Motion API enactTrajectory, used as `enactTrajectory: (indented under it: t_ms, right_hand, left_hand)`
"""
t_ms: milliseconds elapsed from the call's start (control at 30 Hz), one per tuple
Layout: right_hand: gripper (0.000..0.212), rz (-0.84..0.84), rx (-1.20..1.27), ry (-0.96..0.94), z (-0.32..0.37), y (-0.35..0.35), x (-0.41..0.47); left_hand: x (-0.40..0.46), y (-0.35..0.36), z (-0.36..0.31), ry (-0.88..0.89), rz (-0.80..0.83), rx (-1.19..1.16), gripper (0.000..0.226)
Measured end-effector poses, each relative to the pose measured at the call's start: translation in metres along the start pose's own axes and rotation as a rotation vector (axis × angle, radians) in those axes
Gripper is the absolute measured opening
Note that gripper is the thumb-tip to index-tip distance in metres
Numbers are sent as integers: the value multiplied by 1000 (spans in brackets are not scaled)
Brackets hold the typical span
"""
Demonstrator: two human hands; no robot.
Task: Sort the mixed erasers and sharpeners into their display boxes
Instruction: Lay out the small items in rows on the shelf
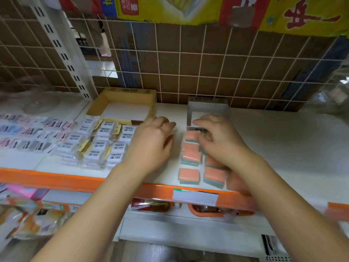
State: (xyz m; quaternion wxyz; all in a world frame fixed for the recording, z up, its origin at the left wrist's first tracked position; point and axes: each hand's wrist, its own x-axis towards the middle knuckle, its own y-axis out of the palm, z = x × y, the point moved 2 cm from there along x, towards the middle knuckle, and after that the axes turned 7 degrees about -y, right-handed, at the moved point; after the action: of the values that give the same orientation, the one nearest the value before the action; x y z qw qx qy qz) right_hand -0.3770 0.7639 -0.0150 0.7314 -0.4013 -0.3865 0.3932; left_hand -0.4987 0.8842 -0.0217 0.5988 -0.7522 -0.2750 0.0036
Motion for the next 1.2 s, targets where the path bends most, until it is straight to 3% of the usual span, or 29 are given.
enactTrajectory:
  t_ms: [167,400,767,1200]
  right_hand:
    - [38,9,-146,-266,79,39,24]
    - [49,56,-148,-373,192,100,70]
    - [43,122,-101,-486,397,204,143]
    - [49,84,2,-532,500,263,274]
  left_hand:
    - [-44,-41,55,-192,-117,78,50]
    - [-108,-103,161,-387,-239,156,50]
    - [-224,-205,355,-603,-243,234,52]
    - [-230,-261,525,-672,-256,249,53]
